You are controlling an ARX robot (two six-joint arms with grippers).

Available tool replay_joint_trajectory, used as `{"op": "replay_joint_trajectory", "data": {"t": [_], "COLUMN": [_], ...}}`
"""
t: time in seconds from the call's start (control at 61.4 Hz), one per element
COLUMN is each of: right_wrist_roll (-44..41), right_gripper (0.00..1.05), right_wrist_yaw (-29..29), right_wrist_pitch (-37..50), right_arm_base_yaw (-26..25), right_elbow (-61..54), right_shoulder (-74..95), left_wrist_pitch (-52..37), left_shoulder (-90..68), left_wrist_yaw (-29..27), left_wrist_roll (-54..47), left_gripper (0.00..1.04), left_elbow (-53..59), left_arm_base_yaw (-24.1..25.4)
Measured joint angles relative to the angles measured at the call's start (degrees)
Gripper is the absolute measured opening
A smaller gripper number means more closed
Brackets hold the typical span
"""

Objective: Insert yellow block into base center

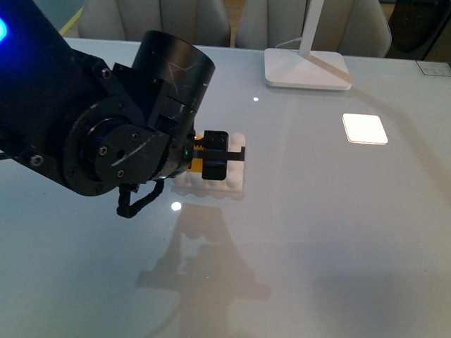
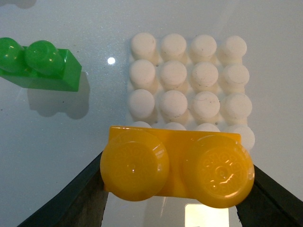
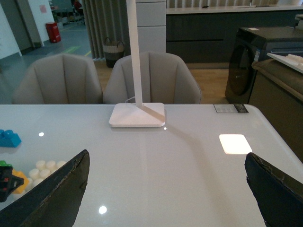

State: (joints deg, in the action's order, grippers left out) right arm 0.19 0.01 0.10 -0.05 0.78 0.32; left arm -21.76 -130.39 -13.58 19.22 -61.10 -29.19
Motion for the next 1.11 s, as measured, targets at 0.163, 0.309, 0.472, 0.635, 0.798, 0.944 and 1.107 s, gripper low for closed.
{"op": "replay_joint_trajectory", "data": {"t": [0.163,0.309,0.472,0.635,0.798,0.944,1.107], "right_wrist_roll": [0.0,0.0,0.0,0.0,0.0,0.0,0.0], "right_gripper": [0.96,0.96,0.96,0.96,0.96,0.96,0.96], "right_wrist_yaw": [0.0,0.0,0.0,0.0,0.0,0.0,0.0], "right_wrist_pitch": [0.0,0.0,0.0,0.0,0.0,0.0,0.0], "right_arm_base_yaw": [0.0,0.0,0.0,0.0,0.0,0.0,0.0], "right_elbow": [0.0,0.0,0.0,0.0,0.0,0.0,0.0], "right_shoulder": [0.0,0.0,0.0,0.0,0.0,0.0,0.0], "left_wrist_pitch": [1.2,2.0,3.2,3.8,4.6,5.2,5.9], "left_shoulder": [-3.0,-5.3,-6.9,-7.6,-8.9,-10.1,-11.0], "left_wrist_yaw": [-1.5,-2.0,-2.5,-2.6,-2.8,-3.0,-3.3], "left_wrist_roll": [0.3,0.4,0.6,1.2,1.7,1.9,1.9], "left_gripper": [0.64,0.64,0.64,0.64,0.64,0.64,0.64], "left_elbow": [-2.6,-5.1,-8.3,-11.0,-12.5,-13.6,-14.8], "left_arm_base_yaw": [-1.3,-1.7,-1.8,-2.2,-3.1,-4.1,-4.6]}}
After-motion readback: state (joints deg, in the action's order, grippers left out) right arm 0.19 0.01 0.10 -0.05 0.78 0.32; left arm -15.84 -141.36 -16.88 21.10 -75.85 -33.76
